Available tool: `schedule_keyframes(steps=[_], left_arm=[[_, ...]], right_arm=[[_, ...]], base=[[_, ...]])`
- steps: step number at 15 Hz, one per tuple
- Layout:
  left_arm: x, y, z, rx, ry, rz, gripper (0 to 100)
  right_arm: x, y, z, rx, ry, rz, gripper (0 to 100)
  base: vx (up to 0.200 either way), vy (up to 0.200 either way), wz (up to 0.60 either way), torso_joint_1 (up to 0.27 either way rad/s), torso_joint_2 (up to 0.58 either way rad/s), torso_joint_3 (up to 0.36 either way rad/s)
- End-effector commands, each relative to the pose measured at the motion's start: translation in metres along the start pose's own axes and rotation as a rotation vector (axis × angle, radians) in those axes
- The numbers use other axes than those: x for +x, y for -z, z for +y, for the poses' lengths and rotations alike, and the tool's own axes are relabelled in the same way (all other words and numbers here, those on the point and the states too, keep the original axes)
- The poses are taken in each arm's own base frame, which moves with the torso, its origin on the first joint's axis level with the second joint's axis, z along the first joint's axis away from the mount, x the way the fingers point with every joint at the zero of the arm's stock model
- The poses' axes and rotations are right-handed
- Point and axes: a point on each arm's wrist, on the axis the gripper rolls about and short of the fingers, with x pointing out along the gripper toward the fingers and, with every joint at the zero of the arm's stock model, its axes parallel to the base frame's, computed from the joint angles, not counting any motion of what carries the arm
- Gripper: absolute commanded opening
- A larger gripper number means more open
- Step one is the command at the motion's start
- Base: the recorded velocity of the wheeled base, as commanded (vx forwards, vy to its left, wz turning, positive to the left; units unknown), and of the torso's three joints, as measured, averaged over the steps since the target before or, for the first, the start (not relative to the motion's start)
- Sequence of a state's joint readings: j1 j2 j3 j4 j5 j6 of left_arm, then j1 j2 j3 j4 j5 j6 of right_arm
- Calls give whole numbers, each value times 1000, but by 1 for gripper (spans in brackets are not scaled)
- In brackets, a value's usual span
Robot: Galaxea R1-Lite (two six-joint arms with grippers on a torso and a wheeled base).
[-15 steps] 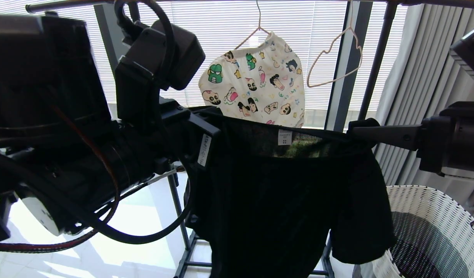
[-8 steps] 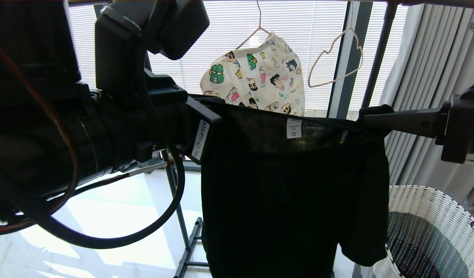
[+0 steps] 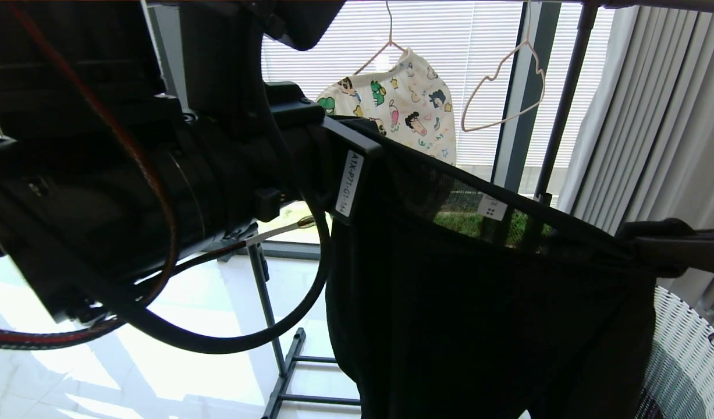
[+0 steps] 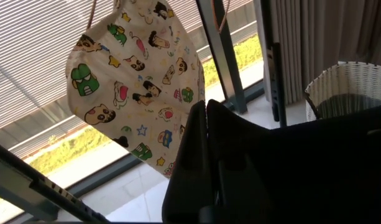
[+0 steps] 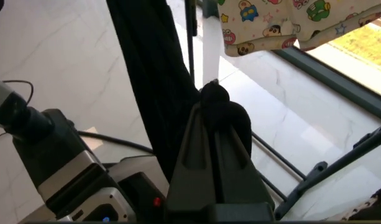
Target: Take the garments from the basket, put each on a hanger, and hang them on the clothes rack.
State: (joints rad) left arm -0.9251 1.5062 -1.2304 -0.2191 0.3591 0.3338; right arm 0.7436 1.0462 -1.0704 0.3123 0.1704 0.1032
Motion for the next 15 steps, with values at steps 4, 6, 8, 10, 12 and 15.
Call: schedule_keyframes(steps=[4, 6, 8, 10, 12, 15], left_arm=[[4, 4, -5, 6, 12, 14, 0], [0, 4, -4, 5, 11, 14, 0], [-23, 5, 1, 9, 30, 30, 0], [-48, 7, 8, 11, 62, 95, 0], [-70, 8, 11, -28, 100, 141, 0], [-81, 7, -14, -188, 218, 162, 0]], right_arm=[[-8, 5, 7, -71, -53, -10, 0], [-2, 4, 8, -75, -62, 2, 0], [28, -16, 4, -75, -46, -37, 0], [50, -36, 3, -78, -47, -61, 0], [68, -53, 3, -81, -53, -79, 0], [86, -68, 3, -85, -81, -93, 0]], base=[[0, 0, 0, 0, 0, 0], [0, 0, 0, 0, 0, 0], [0, 0, 0, 0, 0, 0], [0, 0, 0, 0, 0, 0], [0, 0, 0, 0, 0, 0], [0, 0, 0, 0, 0, 0]])
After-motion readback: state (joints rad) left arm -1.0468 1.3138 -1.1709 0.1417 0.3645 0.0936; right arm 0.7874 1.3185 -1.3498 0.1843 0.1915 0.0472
